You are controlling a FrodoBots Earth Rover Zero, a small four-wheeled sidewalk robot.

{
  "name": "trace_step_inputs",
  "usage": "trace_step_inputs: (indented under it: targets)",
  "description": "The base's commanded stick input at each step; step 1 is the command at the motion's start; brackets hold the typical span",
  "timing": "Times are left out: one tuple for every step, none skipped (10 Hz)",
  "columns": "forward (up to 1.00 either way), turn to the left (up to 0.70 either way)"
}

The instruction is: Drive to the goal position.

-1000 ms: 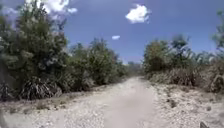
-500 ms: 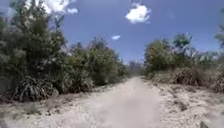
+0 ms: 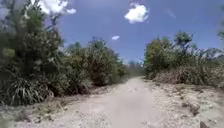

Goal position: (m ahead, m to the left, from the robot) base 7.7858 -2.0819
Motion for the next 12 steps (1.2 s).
trace_step_inputs:
  targets:
    - [0.45,0.0]
    - [0.45,0.0]
    - [0.45,0.0]
    - [0.45,0.0]
    - [0.45,0.0]
    - [0.45,0.0]
    - [0.45,0.0]
    - [0.45,0.0]
    - [0.45,0.0]
    - [0.45,0.0]
    - [0.45,0.0]
    - [0.45,0.0]
